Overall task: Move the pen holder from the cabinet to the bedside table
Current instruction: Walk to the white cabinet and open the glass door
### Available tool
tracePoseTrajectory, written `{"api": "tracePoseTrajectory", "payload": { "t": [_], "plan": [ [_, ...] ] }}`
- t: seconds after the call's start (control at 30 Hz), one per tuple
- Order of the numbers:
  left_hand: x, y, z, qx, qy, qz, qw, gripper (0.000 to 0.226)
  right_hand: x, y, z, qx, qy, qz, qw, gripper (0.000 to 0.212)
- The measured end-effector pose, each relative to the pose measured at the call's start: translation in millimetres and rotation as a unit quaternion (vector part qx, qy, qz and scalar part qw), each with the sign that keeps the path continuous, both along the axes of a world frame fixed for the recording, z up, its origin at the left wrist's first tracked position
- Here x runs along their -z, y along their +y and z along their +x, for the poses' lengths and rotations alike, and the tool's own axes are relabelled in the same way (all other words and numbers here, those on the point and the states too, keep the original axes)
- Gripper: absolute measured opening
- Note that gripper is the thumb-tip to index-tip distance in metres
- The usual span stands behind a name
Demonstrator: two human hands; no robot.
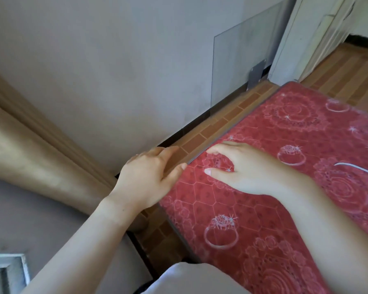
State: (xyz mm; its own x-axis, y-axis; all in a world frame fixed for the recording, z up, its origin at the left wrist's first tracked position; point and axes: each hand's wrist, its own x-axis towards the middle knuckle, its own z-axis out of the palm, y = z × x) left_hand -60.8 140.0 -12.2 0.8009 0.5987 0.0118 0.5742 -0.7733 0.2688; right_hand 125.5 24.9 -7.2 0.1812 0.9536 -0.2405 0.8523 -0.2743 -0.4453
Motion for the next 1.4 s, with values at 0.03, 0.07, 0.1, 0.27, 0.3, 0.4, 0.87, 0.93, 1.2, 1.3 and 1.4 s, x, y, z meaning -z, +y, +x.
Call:
{"api": "tracePoseTrajectory", "payload": {
  "t": [0.03, 0.07, 0.1, 0.27, 0.3, 0.4, 0.87, 0.93, 1.2, 1.3, 1.4],
  "plan": [
    [1.6, 3.8, -2.9, -0.015, -0.002, -0.004, 1.000, 0.058, 3.5, 7.0, 1.9, -0.006, 0.003, 0.005, 1.000, 0.047],
    [3.0, 7.9, -5.1, -0.028, -0.007, -0.006, 1.000, 0.057, 6.1, 13.3, 3.1, -0.010, -0.001, 0.010, 1.000, 0.047],
    [3.8, 12.2, -6.6, -0.040, -0.007, -0.009, 0.999, 0.056, 7.4, 19.2, 4.2, -0.011, -0.002, 0.011, 1.000, 0.046],
    [7.6, 42.2, -7.3, -0.064, -0.015, -0.037, 0.997, 0.053, 11.7, 48.3, 6.6, -0.004, 0.012, 0.004, 1.000, 0.046],
    [9.0, 49.4, -5.4, -0.066, -0.019, -0.044, 0.997, 0.053, 12.0, 54.3, 6.9, 0.001, 0.012, -0.001, 1.000, 0.046],
    [16.2, 77.7, 5.6, -0.052, -0.031, -0.063, 0.996, 0.052, 12.9, 73.1, 5.7, 0.042, 0.017, 0.008, 0.999, 0.046],
    [0.8, 311.9, 58.0, 0.121, 0.011, -0.094, 0.988, 0.061, -8.4, 245.3, -16.6, 0.230, -0.034, 0.047, 0.971, 0.052],
    [-5.0, 332.1, 63.8, 0.128, 0.015, -0.094, 0.987, 0.061, -9.6, 262.6, -15.3, 0.242, -0.029, 0.057, 0.968, 0.051],
    [5.1, 367.6, 87.4, 0.140, 0.010, -0.107, 0.984, 0.059, -0.4, 300.6, 5.3, 0.240, -0.021, 0.044, 0.970, 0.052],
    [6.7, 384.0, 98.8, 0.151, 0.016, -0.118, 0.981, 0.059, 5.7, 316.6, 14.5, 0.255, -0.008, 0.024, 0.967, 0.052],
    [9.5, 411.7, 115.2, 0.167, 0.022, -0.130, 0.977, 0.059, 12.2, 338.4, 23.7, 0.285, -0.002, 0.025, 0.958, 0.051]
  ]
}}
